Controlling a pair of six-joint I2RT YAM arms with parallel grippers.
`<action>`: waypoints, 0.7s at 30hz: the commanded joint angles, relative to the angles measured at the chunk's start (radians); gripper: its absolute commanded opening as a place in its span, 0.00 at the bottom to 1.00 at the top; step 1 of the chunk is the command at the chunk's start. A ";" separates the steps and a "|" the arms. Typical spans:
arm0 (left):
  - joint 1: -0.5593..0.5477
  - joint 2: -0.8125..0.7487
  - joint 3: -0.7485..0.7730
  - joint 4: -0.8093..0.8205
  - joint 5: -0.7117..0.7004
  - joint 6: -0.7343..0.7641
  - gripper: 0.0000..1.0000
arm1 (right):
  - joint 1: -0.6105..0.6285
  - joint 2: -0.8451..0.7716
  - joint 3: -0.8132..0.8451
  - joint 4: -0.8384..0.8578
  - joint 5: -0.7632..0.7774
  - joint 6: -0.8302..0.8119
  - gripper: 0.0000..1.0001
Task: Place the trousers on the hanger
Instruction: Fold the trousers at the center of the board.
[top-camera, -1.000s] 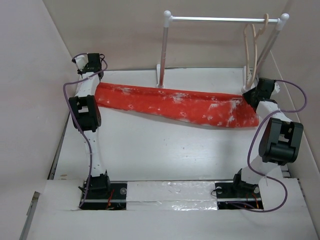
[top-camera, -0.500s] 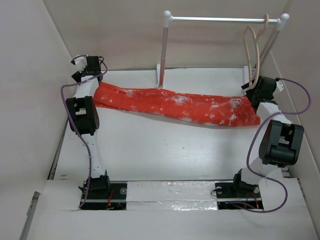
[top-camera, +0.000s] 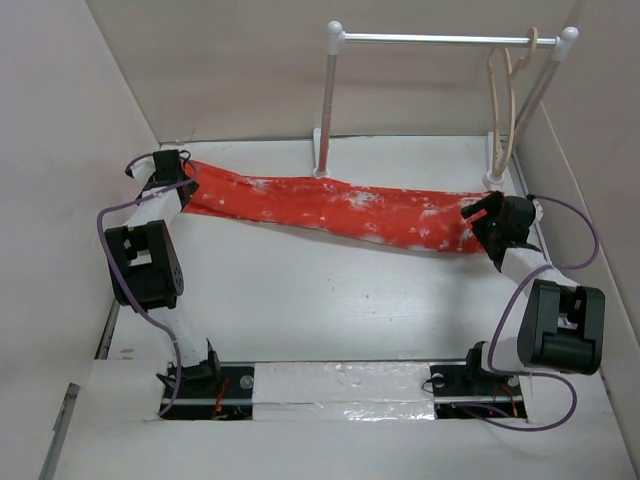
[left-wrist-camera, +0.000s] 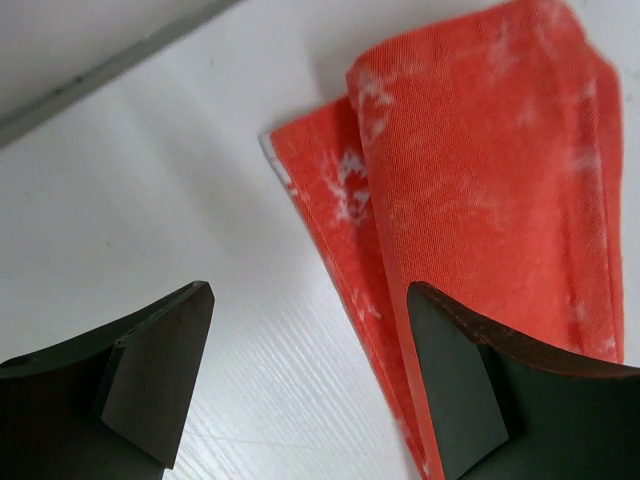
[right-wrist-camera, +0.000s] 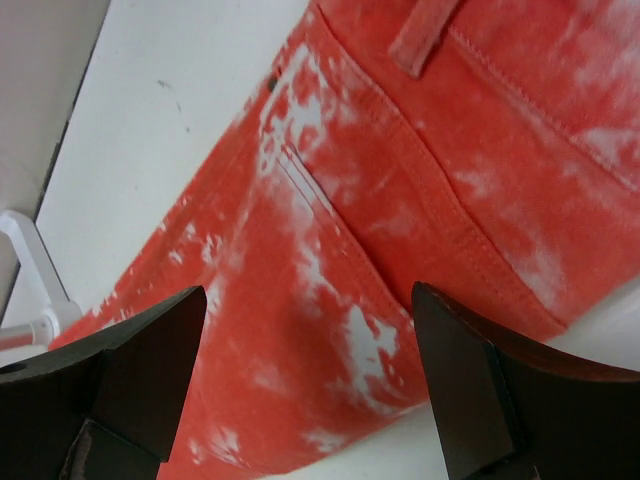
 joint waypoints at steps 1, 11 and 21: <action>-0.007 0.009 -0.010 -0.011 0.084 -0.039 0.77 | 0.000 -0.048 -0.048 0.082 -0.058 -0.021 0.89; -0.007 0.072 -0.076 0.097 0.173 -0.103 0.77 | 0.000 -0.260 -0.189 0.027 -0.055 -0.034 0.86; -0.007 0.140 -0.054 0.114 0.176 -0.135 0.70 | -0.021 -0.351 -0.284 -0.013 -0.104 -0.018 0.82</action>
